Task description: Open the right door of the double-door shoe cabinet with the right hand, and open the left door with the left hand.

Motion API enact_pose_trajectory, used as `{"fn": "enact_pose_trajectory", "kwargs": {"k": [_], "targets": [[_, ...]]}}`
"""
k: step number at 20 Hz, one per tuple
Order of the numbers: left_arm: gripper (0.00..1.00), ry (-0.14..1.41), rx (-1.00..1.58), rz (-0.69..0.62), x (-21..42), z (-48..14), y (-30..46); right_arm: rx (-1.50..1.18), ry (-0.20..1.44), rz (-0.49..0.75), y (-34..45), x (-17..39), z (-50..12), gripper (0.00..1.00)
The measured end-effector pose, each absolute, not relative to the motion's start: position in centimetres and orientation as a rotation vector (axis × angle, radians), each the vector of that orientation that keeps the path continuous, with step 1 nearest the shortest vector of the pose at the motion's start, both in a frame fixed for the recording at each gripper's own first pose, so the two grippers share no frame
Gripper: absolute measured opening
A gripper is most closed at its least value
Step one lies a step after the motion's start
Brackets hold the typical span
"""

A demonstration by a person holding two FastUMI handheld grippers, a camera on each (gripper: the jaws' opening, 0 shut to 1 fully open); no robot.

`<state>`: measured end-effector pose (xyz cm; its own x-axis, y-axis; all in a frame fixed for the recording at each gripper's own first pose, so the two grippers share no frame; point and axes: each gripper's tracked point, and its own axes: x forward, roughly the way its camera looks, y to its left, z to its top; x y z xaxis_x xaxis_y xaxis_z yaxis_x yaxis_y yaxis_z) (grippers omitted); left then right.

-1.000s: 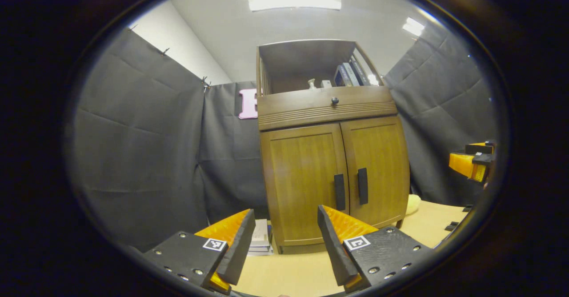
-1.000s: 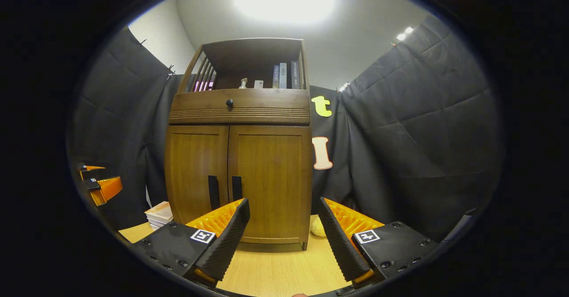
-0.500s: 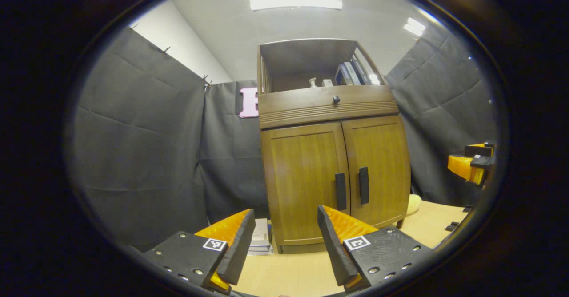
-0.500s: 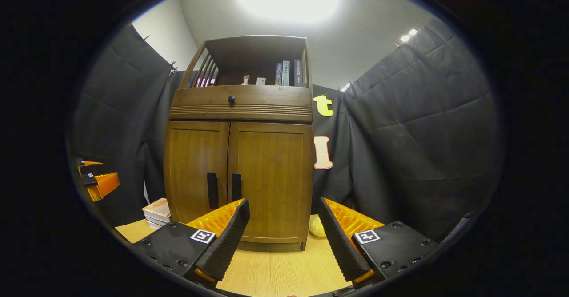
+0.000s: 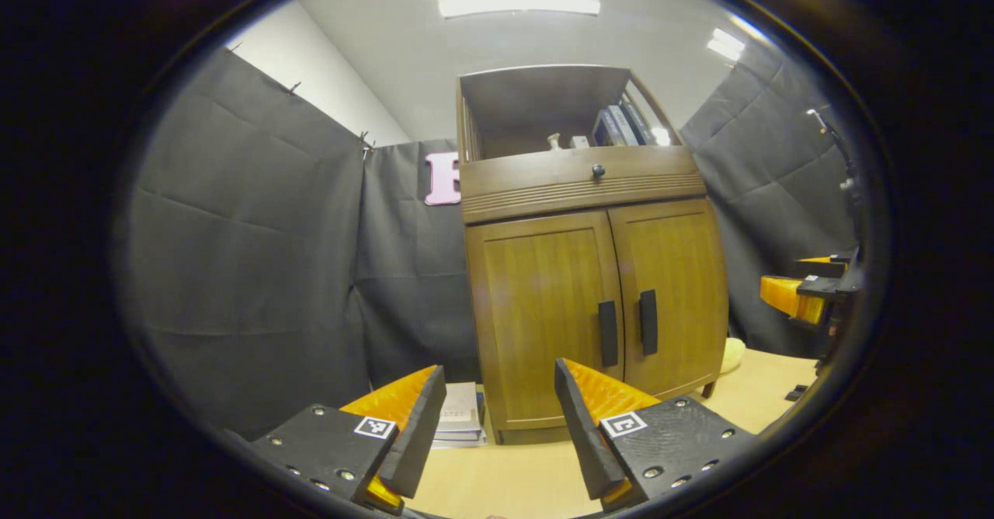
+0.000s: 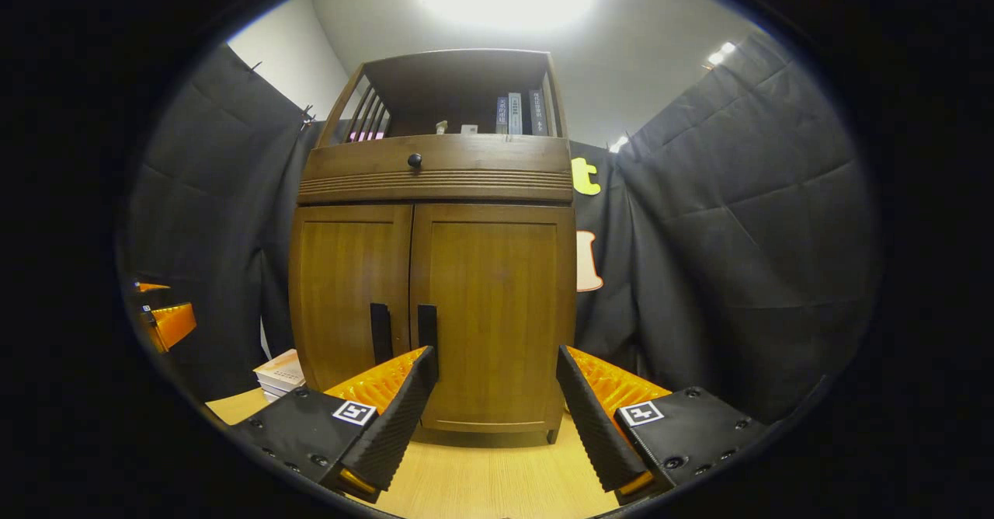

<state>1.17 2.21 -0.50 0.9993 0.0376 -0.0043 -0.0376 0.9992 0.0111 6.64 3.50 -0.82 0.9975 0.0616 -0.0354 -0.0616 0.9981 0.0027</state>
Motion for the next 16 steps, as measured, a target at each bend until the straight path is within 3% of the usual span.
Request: {"fn": "enact_pose_trajectory", "kwargs": {"k": [16], "targets": [[0.82,0.033,0.046,0.194,0.8,-0.8,8.4,0.047,0.076,0.155,10.0,18.0,-3.8,0.97]]}}
